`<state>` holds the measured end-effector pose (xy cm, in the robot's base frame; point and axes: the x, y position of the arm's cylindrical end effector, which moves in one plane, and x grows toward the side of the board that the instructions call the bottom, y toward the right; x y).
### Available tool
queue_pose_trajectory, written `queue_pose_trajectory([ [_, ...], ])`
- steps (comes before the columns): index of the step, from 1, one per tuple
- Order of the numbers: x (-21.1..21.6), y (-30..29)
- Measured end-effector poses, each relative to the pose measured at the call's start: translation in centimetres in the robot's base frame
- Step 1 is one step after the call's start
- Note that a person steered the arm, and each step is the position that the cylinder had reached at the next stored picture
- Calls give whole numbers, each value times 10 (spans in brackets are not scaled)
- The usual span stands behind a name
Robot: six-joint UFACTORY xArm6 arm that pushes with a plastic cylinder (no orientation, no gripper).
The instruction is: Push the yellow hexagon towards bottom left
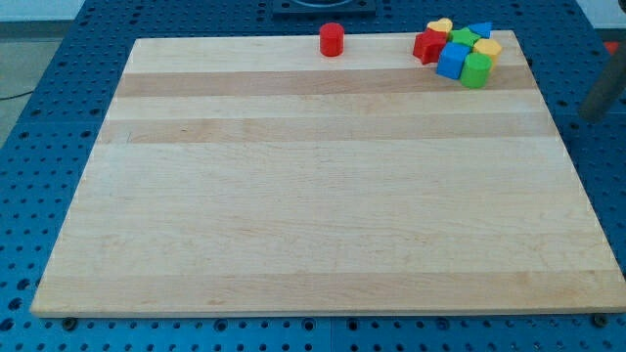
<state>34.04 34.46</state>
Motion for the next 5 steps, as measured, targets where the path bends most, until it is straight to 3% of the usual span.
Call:
queue_pose_trajectory([
  [1, -93, 0],
  [2, -136, -15],
  [4, -137, -69],
  [5, -116, -72],
])
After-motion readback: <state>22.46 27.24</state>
